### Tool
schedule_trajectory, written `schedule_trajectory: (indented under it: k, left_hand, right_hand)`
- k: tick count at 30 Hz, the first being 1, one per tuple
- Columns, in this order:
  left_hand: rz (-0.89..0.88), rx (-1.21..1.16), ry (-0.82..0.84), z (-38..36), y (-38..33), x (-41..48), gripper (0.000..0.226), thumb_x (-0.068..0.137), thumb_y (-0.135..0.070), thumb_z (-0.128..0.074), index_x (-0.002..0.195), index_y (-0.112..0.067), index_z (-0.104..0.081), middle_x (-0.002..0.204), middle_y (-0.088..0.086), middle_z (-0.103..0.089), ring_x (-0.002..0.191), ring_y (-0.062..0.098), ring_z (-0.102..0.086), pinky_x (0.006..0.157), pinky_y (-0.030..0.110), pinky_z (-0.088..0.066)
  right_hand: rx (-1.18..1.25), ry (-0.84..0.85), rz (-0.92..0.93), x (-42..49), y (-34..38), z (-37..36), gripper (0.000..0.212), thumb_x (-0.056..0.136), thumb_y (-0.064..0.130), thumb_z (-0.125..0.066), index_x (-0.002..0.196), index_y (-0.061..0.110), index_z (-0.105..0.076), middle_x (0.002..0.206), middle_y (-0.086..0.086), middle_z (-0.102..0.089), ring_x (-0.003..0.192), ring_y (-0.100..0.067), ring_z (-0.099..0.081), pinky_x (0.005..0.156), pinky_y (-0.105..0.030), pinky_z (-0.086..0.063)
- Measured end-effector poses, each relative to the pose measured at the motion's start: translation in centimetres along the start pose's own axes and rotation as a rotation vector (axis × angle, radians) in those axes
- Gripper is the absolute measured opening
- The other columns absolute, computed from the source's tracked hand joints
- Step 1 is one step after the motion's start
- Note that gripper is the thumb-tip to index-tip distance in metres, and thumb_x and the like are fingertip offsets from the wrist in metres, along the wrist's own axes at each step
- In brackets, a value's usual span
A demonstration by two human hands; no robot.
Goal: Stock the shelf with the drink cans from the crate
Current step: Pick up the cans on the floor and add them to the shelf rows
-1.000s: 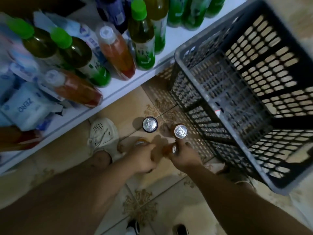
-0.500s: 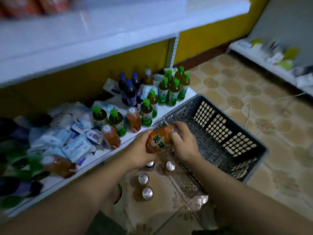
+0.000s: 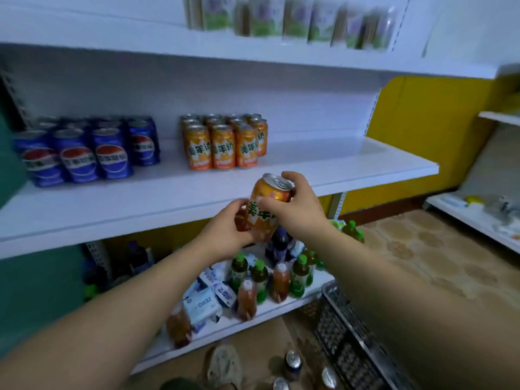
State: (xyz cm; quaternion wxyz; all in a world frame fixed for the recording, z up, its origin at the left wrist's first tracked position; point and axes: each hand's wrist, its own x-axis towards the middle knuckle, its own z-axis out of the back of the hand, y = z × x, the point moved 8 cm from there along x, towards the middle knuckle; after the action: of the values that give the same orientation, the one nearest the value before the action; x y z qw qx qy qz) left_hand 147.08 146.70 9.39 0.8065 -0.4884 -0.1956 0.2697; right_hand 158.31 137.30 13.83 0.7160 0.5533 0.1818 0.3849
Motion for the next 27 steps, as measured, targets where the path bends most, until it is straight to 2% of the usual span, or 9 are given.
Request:
schedule_trajectory:
  k: [2,4,6,9,13,16,18,21,27]
  left_hand:
    - [0.033,0.141,-0.037,3.0,0.3,0.4,0.074,0.075,-0.034,-0.079,0.137,-0.022,-0.041,0.134,-0.001,-0.054,0.116,0.013,-0.056,0.095,0.030,-0.048]
    - [0.078,0.311,-0.098,6.3,0.7,1.2,0.077,0.081,-0.039,-0.072,0.145,-0.019,-0.034,0.147,0.003,-0.041,0.131,0.020,-0.044,0.104,0.033,-0.040]
    - [0.129,0.447,-0.131,9.0,1.5,2.1,0.073,0.084,-0.044,-0.066,0.145,-0.019,-0.034,0.150,0.004,-0.038,0.133,0.021,-0.041,0.104,0.033,-0.038]
    - [0.214,0.641,-0.082,11.2,3.5,4.0,0.073,0.087,-0.054,-0.057,0.146,-0.018,-0.033,0.152,0.005,-0.034,0.135,0.022,-0.039,0.107,0.034,-0.037]
    - [0.302,0.900,0.005,11.7,5.4,6.8,0.074,0.091,-0.067,-0.031,0.150,-0.024,-0.023,0.159,0.000,-0.019,0.144,0.022,-0.020,0.116,0.046,-0.018]
    - [0.376,0.952,0.014,11.5,6.4,8.7,0.075,0.089,-0.073,-0.019,0.151,-0.032,-0.014,0.161,-0.005,-0.004,0.148,0.020,-0.003,0.116,0.056,-0.003]
    - [0.396,0.971,0.002,11.4,6.9,9.4,0.078,0.085,-0.077,-0.016,0.151,-0.037,-0.007,0.161,-0.008,0.003,0.148,0.019,0.004,0.115,0.059,0.001]
    - [0.388,0.991,-0.017,11.4,7.4,9.9,0.079,0.083,-0.079,-0.013,0.151,-0.039,-0.003,0.161,-0.009,0.007,0.148,0.017,0.007,0.115,0.058,0.001]
    - [0.373,1.008,-0.049,11.1,7.6,10.0,0.080,0.083,-0.079,-0.012,0.151,-0.039,-0.002,0.160,-0.010,0.007,0.148,0.015,0.006,0.117,0.055,0.001]
  right_hand:
    - [-0.029,0.003,0.031,1.3,1.9,-1.2,0.072,0.076,0.037,-0.077,0.136,0.030,-0.038,0.122,0.001,-0.055,0.102,-0.018,-0.060,0.083,-0.035,-0.053]
    - [-0.040,0.008,0.053,3.1,3.3,-2.0,0.071,0.078,0.036,-0.076,0.137,0.029,-0.037,0.121,0.002,-0.054,0.104,-0.019,-0.059,0.083,-0.034,-0.052]
    - [-0.041,0.002,0.054,5.2,4.1,-2.4,0.074,0.079,0.034,-0.076,0.140,0.027,-0.036,0.119,0.003,-0.053,0.106,-0.020,-0.058,0.086,-0.035,-0.051]
    - [-0.063,-0.012,0.057,8.4,4.6,-2.4,0.072,0.080,0.029,-0.075,0.139,0.024,-0.035,0.121,0.002,-0.053,0.106,-0.020,-0.056,0.090,-0.038,-0.049]
    - [-0.099,-0.031,0.034,12.5,3.5,-2.3,0.073,0.080,0.025,-0.076,0.140,0.024,-0.035,0.128,-0.002,-0.054,0.112,-0.023,-0.056,0.097,-0.042,-0.048]
    - [-0.134,-0.038,0.038,15.2,2.1,-2.1,0.074,0.081,0.023,-0.074,0.143,0.023,-0.033,0.134,-0.003,-0.053,0.117,-0.026,-0.055,0.099,-0.044,-0.048]
    - [-0.144,-0.058,0.041,16.8,1.2,-1.8,0.076,0.082,0.024,-0.073,0.145,0.022,-0.030,0.136,-0.004,-0.052,0.117,-0.026,-0.054,0.097,-0.040,-0.047]
    - [-0.139,-0.081,0.053,18.9,-0.1,-1.3,0.078,0.083,0.026,-0.072,0.147,0.021,-0.027,0.135,-0.006,-0.052,0.116,-0.026,-0.055,0.091,-0.036,-0.046]
    - [-0.263,-0.062,0.103,21.8,-1.9,-1.1,0.086,0.081,0.031,-0.075,0.150,0.027,-0.022,0.138,-0.008,-0.041,0.122,-0.026,-0.050,0.098,-0.042,-0.048]
